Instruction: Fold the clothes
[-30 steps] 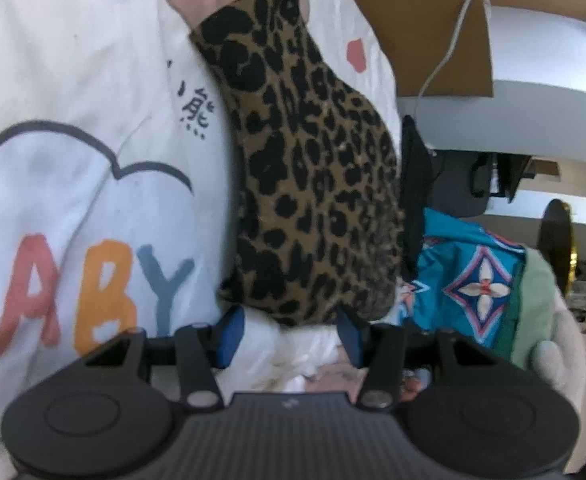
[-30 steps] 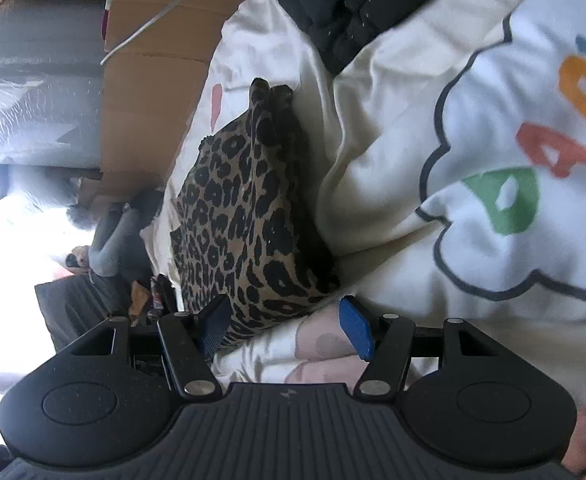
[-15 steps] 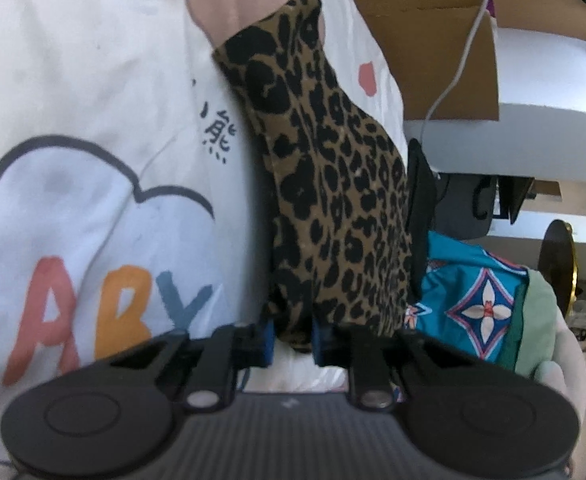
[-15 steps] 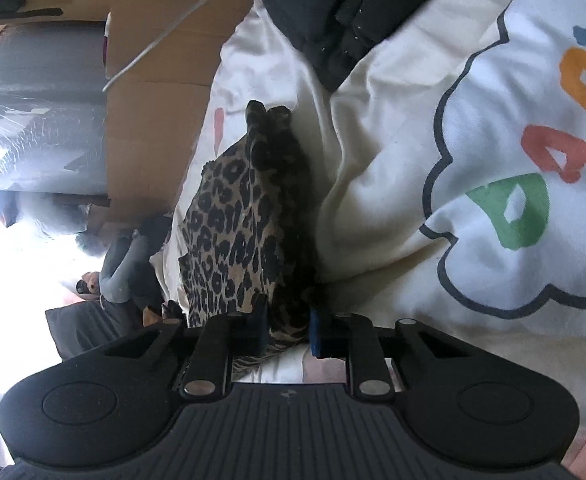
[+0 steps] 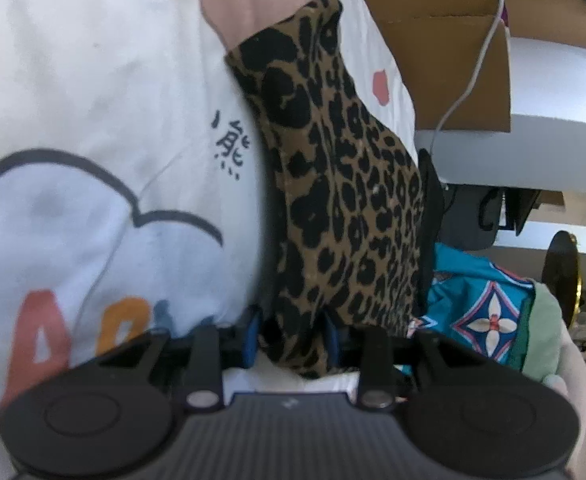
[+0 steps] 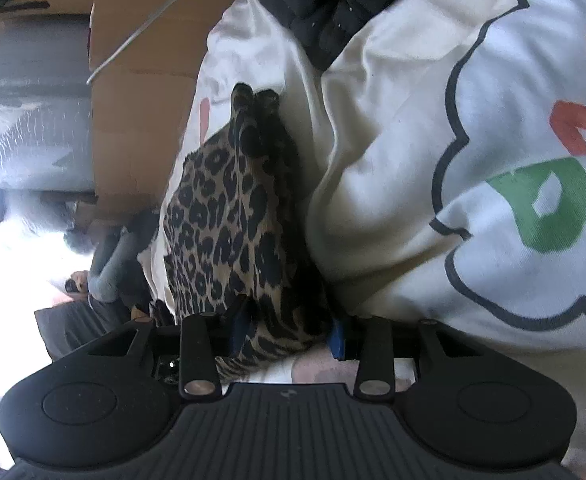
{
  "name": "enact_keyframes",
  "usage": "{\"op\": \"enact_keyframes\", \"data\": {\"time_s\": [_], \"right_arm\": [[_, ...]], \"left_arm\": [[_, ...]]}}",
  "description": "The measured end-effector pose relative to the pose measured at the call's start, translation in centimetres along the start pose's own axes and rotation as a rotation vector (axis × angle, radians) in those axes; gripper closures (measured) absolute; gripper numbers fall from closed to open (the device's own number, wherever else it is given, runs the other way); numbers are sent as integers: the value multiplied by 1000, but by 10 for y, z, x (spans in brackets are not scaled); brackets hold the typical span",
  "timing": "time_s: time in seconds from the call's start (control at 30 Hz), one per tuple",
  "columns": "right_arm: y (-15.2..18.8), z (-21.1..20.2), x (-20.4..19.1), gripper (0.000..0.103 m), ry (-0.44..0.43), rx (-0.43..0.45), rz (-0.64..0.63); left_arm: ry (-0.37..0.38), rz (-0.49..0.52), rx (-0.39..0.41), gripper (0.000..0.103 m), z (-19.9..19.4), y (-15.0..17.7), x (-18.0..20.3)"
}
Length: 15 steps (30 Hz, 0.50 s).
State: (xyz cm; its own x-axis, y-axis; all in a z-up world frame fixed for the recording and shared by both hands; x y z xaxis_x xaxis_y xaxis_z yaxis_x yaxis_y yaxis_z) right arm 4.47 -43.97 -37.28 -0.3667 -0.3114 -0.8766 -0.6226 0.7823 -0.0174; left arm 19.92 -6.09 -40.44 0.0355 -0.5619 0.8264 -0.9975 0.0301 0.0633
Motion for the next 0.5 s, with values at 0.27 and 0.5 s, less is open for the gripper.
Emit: {"op": "enact_keyframes", "data": {"time_s": [0.27, 0.5], "right_arm": [[2, -2, -13, 91, -13, -3, -42], [15, -3, -22, 91, -40, -42, -26]], "left_arm": [[-9, 64, 3, 96, -6, 3, 18], [-15, 74, 13, 97, -31, 7, 21]]}}
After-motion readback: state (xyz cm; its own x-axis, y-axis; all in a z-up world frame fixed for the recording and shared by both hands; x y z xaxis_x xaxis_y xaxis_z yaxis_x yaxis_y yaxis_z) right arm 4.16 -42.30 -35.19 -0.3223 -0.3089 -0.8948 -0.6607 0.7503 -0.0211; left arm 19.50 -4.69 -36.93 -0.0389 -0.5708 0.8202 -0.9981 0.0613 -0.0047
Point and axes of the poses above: each gripper's, at about its wrist camera, not at the fingertips, and z roughly the way its jaws point, x to its right, y to its underside, the point moved 6 cm from there along z, roughly the way its jaws point, and after that the axes turned 3 degrees about -y, right-handed, at the moved point
